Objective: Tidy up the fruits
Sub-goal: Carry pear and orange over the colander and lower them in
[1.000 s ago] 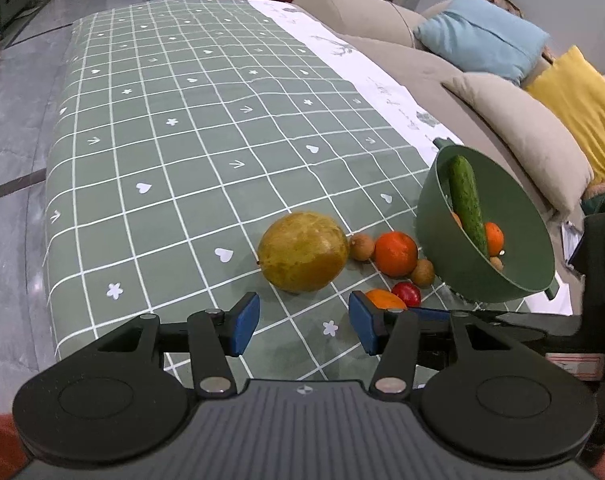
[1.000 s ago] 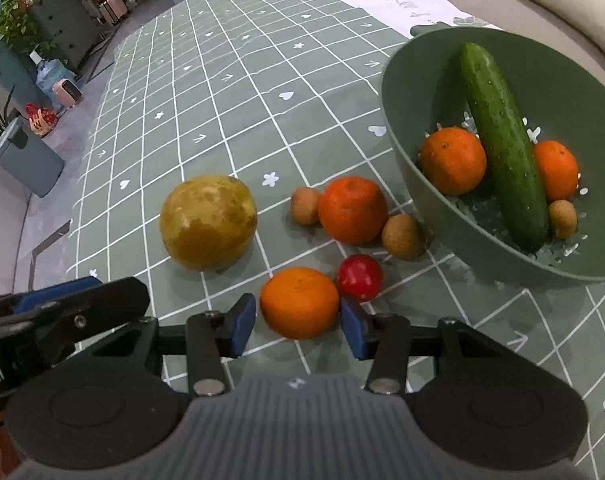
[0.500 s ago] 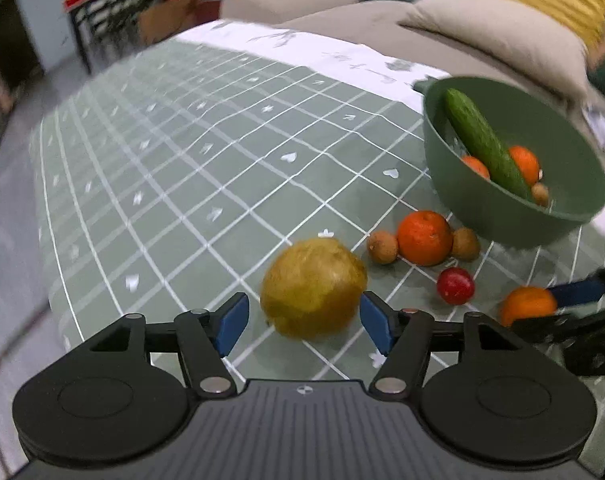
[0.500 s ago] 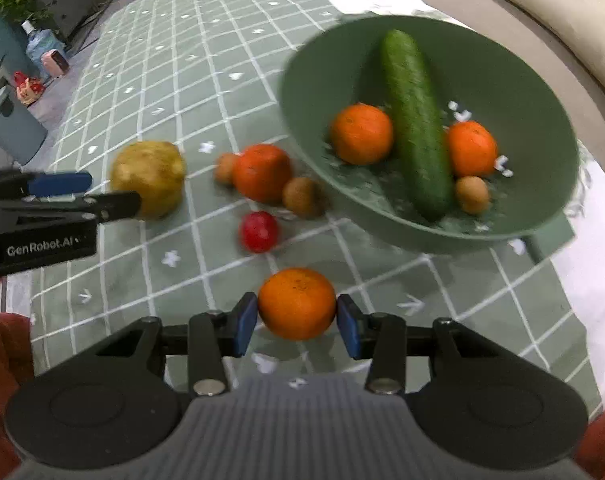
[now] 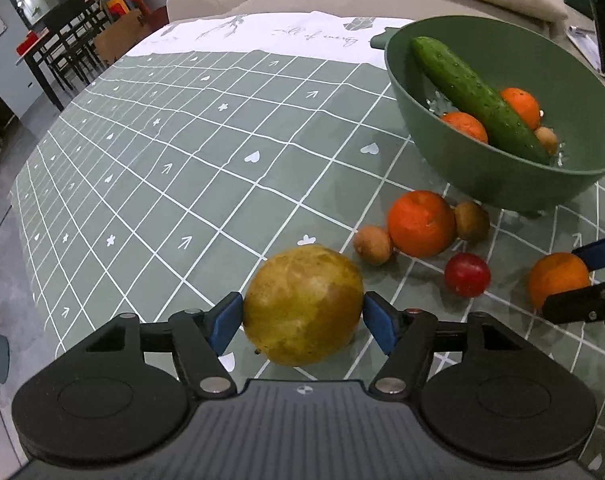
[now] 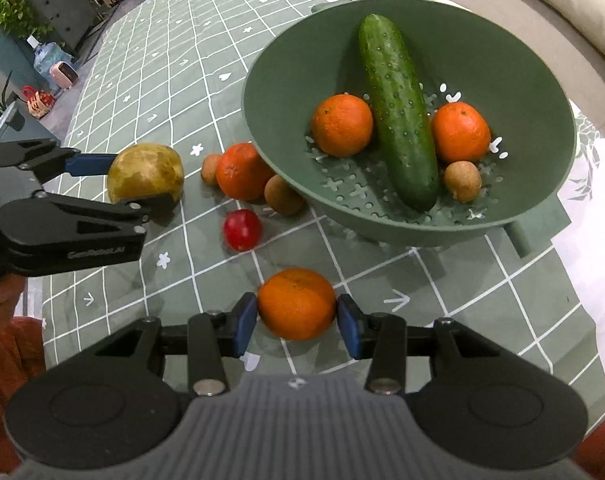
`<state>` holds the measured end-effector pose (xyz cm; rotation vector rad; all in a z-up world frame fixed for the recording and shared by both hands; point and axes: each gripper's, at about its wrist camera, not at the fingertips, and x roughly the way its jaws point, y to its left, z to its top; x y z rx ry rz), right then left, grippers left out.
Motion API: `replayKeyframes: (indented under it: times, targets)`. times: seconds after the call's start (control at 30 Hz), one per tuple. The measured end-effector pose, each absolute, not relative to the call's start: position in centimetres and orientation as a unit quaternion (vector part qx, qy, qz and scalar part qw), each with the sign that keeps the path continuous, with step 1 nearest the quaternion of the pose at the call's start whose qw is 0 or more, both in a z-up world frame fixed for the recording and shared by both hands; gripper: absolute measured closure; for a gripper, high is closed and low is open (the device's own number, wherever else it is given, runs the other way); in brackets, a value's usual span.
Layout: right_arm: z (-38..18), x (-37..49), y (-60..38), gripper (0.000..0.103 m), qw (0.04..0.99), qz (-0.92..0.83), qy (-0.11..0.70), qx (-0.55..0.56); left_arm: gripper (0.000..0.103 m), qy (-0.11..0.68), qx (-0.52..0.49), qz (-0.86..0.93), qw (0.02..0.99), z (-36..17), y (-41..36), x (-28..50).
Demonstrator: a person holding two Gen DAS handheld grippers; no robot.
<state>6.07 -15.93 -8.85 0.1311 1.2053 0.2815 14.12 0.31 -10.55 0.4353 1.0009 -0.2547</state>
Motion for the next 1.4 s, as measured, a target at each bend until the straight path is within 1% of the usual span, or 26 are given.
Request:
replayKeyframes:
  times: [0.23, 0.57, 0.73, 0.93, 1.13, 1.27, 1.4]
  targets:
    - [-9.3, 5.9, -16.1, 0.062, 0.809, 0.141, 0.567, 0.073, 0.029, 0.489, 0.174, -0.094, 0.849, -10.2, 0.4, 14.3]
    - [-8.4, 5.1, -17.0, 0.062, 0.808, 0.149, 0.567, 0.061, 0.029, 0.539, -0.045, -0.050, 0.840, -9.5, 4.6, 12.0]
    - [-7.3, 4.3, -17.4, 0.062, 0.814, 0.165, 0.555, 0.052, 0.029, 0.540, -0.110, -0.062, 0.832, -7.9, 4.9, 9.7]
    - [-4.5, 3.4, -18.7, 0.063, 0.823, 0.187, 0.533, 0.057, 0.029, 0.517, -0.134, -0.107, 0.839, -3.6, 3.5, 8.4]
    - [-0.9, 3.7, -21.3, 0.063, 0.848, 0.185, 0.494, 0.046, 0.029, 0.501, -0.112, -0.150, 0.845, -0.2, -0.4, 10.1]
    - [0.3, 5.1, -23.2, 0.063, 0.858, 0.175, 0.482, 0.022, 0.029, 0.497, -0.082, -0.172, 0.846, 0.8, -3.8, 12.0]
    - [0.3, 7.1, -24.4, 0.063, 0.854, 0.178, 0.489, -0.004, 0.029, 0.504, -0.062, -0.185, 0.841, 0.6, -6.2, 13.9]
